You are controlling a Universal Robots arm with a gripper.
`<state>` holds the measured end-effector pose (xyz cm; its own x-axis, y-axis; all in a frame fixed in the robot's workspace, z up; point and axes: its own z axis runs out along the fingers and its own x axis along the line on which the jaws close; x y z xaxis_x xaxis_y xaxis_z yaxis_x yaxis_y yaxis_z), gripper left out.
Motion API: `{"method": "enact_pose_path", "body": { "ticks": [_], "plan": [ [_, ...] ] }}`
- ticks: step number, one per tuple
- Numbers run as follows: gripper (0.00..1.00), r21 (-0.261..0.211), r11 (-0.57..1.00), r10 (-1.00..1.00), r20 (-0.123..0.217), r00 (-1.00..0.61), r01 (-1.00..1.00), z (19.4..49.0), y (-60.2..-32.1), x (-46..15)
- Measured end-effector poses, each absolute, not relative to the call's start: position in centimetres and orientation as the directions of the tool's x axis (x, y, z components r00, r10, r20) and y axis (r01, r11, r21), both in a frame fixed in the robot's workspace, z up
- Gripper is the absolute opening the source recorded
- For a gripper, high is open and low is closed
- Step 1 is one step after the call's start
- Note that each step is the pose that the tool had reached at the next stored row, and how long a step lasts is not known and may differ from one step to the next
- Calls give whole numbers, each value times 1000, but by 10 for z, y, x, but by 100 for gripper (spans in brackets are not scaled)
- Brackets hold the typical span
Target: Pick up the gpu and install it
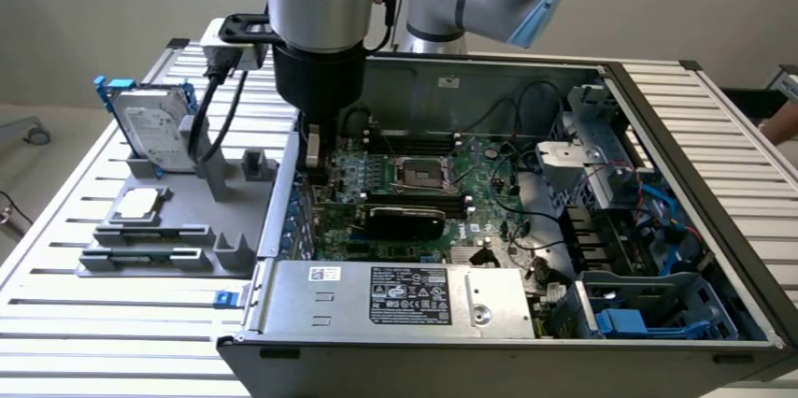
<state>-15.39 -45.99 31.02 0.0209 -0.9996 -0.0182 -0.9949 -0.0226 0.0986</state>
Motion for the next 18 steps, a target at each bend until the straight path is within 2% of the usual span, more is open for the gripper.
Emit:
{"method": "enact_pose_path", "body": {
  "ticks": [18],
  "plan": [
    [11,99,-23,-1000,-18,21,-995,303,-460,-155]
  ]
}}
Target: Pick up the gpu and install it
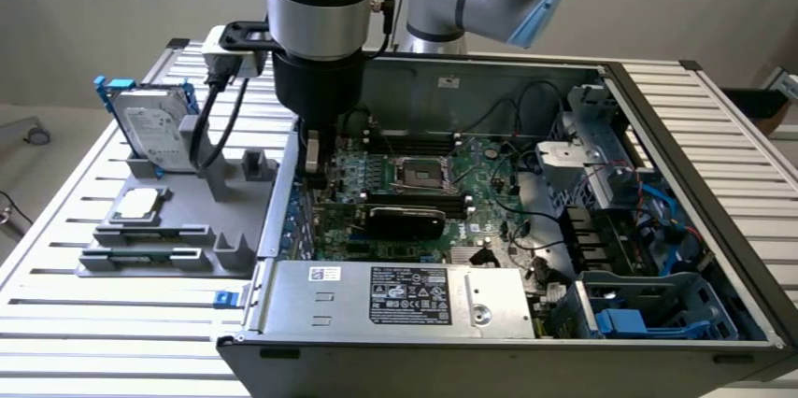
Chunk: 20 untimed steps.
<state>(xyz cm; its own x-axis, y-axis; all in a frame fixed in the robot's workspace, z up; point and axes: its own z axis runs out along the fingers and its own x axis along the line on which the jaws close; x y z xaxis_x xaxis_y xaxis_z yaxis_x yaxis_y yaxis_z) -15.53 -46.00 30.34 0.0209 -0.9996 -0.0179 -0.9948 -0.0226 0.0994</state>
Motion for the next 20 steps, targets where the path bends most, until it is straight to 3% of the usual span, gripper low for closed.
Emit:
{"method": "enact_pose_path", "body": {
  "ticks": [20],
  "plan": [
    [11,101,-23,-1000,-18,21,-995,298,-460,-155]
  ]
}}
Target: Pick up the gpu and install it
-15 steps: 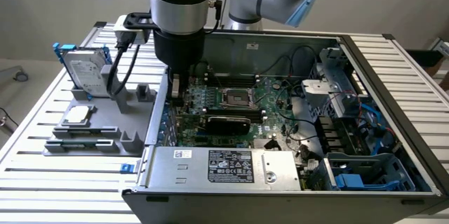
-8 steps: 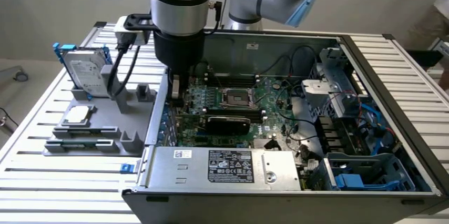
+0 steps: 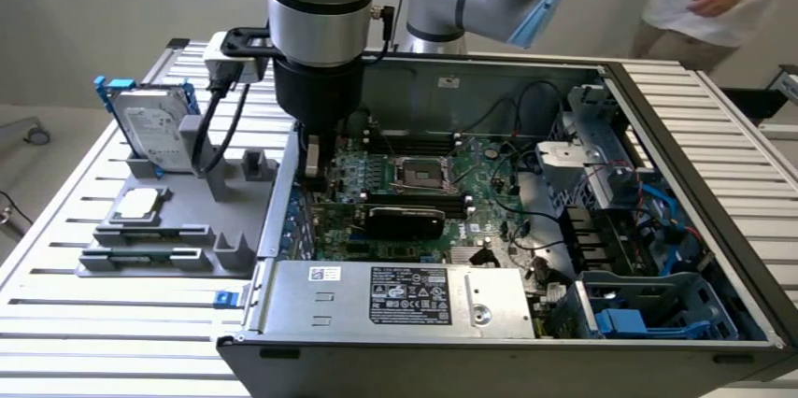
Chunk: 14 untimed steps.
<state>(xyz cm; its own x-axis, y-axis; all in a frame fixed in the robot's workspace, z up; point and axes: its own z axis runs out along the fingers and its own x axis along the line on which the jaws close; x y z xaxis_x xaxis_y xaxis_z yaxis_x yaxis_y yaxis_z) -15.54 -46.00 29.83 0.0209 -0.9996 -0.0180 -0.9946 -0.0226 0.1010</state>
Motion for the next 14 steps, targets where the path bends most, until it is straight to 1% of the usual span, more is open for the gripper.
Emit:
{"method": "enact_pose_path", "body": {
  "ticks": [14],
  "plan": [
    [11,108,-22,-1000,-18,20,-994,303,-460,-156]
  ]
}}
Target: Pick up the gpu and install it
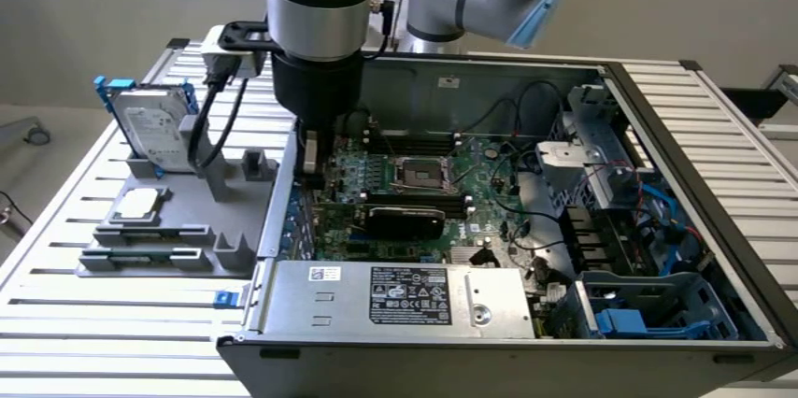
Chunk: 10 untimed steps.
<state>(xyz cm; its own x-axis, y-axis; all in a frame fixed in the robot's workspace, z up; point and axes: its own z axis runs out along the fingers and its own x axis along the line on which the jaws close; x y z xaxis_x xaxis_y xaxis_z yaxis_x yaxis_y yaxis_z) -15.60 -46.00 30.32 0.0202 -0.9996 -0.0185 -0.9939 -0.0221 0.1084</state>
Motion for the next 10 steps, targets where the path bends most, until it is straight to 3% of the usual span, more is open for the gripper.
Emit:
{"method": "enact_pose_path", "body": {
  "ticks": [10],
  "plan": [
    [11,109,-22,-1000,-18,20,-994,300,-460,-157]
  ]
}}
